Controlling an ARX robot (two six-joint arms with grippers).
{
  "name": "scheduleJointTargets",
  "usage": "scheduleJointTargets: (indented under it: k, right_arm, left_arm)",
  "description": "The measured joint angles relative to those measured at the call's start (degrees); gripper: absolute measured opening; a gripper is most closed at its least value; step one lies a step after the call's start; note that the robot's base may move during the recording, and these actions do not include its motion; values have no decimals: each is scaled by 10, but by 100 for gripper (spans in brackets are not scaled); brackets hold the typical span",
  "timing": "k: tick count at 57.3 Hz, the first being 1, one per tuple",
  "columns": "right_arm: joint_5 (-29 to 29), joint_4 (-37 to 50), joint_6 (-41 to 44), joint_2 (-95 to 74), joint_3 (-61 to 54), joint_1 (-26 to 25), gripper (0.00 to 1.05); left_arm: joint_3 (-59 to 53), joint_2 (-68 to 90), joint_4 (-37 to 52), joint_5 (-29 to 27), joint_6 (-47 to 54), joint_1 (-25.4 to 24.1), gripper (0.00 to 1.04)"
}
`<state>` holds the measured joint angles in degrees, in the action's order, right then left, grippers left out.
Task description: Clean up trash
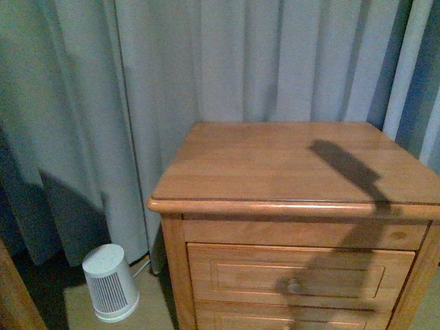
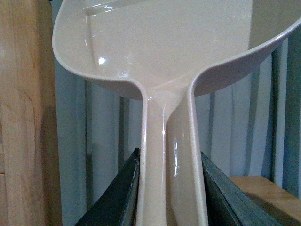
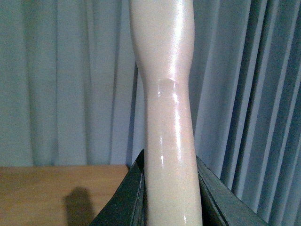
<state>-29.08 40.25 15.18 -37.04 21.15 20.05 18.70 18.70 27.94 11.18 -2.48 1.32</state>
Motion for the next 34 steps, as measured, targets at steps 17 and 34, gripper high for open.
scheduleJointTargets:
  k: [17,34]
  right_arm:
    - [-10,-17,5,45,-31,0,21]
    - [-14,-17,5,52,-31,-1,21]
  left_arm:
    - [0,0,0,0,0,0,29]
    - [0,0,0,4,0,0,29]
